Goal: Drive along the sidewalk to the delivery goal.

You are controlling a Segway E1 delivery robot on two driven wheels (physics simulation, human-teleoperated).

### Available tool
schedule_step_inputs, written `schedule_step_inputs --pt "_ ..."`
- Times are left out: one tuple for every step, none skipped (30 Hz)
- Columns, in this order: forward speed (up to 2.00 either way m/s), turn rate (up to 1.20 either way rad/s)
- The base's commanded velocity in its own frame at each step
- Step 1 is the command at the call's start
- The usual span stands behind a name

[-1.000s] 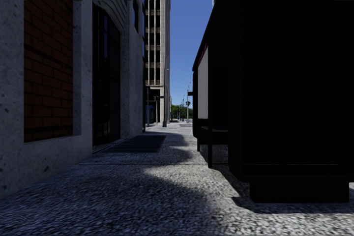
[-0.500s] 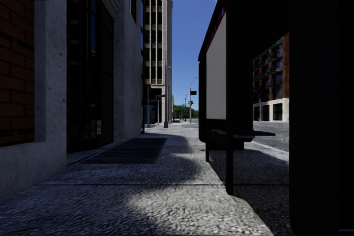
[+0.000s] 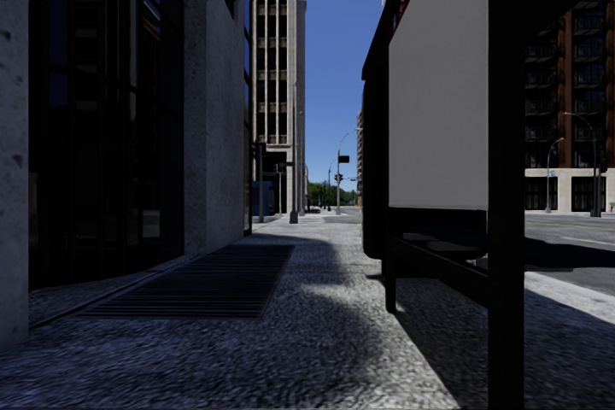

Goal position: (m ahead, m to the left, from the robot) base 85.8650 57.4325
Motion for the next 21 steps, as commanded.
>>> schedule_step_inputs --pt "2.00 0.00" --pt "2.00 0.00" --pt "2.00 0.00" --pt "2.00 0.00" --pt "2.00 0.00" --pt "2.00 0.00" --pt "2.00 0.00" --pt "2.00 0.00" --pt "2.00 0.00" --pt "2.00 0.00" --pt "2.00 0.00" --pt "2.00 0.00" --pt "2.00 0.00" --pt "2.00 0.00" --pt "2.00 0.00" --pt "2.00 0.00" --pt "2.00 0.00" --pt "2.00 0.00" --pt "2.00 0.00" --pt "2.00 0.00" --pt "2.00 0.00"
